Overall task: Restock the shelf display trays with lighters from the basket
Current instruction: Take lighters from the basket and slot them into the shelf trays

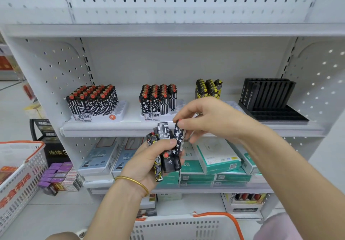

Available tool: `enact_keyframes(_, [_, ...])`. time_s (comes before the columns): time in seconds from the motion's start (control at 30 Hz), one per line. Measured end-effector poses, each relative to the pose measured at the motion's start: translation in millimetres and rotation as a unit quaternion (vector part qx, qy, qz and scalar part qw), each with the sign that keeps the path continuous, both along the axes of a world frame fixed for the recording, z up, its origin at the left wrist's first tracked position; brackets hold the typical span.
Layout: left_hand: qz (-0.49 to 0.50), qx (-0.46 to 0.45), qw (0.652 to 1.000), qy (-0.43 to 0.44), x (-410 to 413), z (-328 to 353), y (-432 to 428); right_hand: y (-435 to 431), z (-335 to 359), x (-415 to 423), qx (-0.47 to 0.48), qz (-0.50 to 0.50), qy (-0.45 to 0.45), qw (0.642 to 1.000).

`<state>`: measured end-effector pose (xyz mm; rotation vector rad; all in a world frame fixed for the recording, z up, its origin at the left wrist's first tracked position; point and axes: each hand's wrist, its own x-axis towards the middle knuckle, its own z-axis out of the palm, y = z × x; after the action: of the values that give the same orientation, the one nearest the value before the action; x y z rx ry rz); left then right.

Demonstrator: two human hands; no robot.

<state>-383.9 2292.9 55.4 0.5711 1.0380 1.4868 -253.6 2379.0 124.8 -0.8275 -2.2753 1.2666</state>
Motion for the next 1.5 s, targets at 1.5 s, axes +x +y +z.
enact_keyframes(1.5, [-0.071,-0.009,0.997,-0.002,-11.2,6.5,6.0,59.0,37.5,-55.2,0.394,-0.078,-0.208,0.892])
